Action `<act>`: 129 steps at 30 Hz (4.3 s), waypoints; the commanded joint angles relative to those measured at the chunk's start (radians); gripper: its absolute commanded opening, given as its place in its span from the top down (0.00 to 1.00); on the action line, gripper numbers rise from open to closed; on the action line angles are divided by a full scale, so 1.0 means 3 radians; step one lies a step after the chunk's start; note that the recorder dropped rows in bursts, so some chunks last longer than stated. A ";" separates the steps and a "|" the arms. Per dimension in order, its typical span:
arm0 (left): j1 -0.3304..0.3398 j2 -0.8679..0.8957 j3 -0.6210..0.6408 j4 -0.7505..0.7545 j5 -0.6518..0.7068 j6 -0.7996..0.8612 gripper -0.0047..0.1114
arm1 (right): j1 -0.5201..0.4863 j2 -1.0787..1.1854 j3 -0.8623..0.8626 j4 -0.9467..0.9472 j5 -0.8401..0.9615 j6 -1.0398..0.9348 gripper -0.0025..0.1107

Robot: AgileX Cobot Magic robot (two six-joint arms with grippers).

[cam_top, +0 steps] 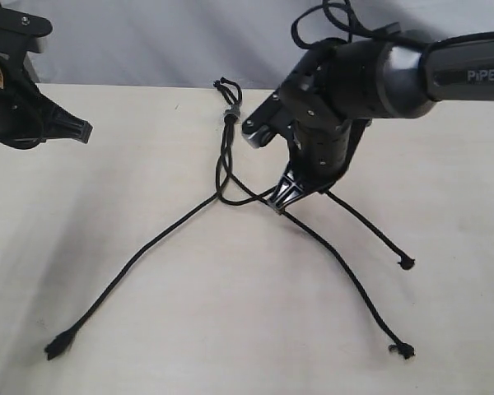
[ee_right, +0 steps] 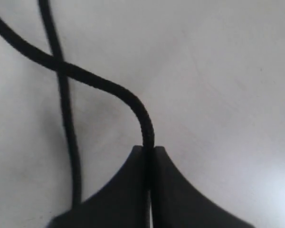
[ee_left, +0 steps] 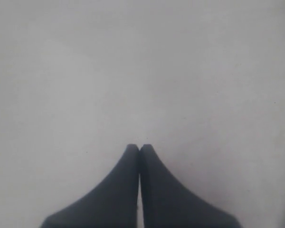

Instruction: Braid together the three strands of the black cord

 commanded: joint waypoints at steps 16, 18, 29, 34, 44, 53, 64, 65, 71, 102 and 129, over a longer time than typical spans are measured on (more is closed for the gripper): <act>0.0010 -0.0033 0.0017 -0.0006 -0.0049 0.0008 0.96 | 0.0060 0.0527 -0.0009 0.1515 0.0479 -0.0906 0.98; 0.0010 -0.0033 0.0017 -0.0006 -0.0049 0.0008 0.96 | 0.0219 0.0517 -0.0009 0.2057 0.0567 -0.1410 0.98; 0.0010 -0.0033 0.0017 -0.0006 -0.0043 0.0014 0.96 | 0.0379 -0.0211 -0.0023 0.2277 0.0284 -0.1750 0.98; 0.0010 -0.0025 0.0017 -0.0006 -0.0043 0.0014 0.96 | -0.0021 -0.0362 -0.0023 0.2277 0.0256 -0.1744 0.98; 0.0010 -0.0025 0.0017 -0.0006 -0.0043 0.0014 0.96 | -0.0654 -0.0096 -0.0023 0.2277 0.0231 -0.1744 0.98; 0.0010 -0.0025 0.0017 -0.0006 -0.0043 0.0014 0.96 | -0.0778 0.0199 -0.0023 0.2041 0.0029 -0.1417 0.98; -0.0005 -0.0025 0.0017 -0.0435 -0.0132 0.0261 0.96 | -0.0750 0.0275 -0.0023 0.1621 0.0034 -0.0959 0.36; -0.0031 -0.0025 0.0017 -0.0557 -0.0139 0.0379 0.96 | -0.0756 0.0230 -0.0023 0.1601 0.0034 -0.0984 0.34; -0.0766 -0.0019 0.0017 -0.1250 -0.0243 0.1002 0.96 | -0.0762 -0.0849 0.0066 0.1275 -0.0152 -0.0867 0.33; -0.1902 0.1134 -0.0120 -0.1087 -0.0269 0.0763 0.96 | -0.0762 -0.1560 0.0981 0.1065 -0.1081 -0.0874 0.33; -0.0967 0.1586 -0.0367 -0.0218 -0.0002 0.0795 0.96 | -0.0762 -0.1560 0.0987 0.1085 -0.1157 -0.0880 0.33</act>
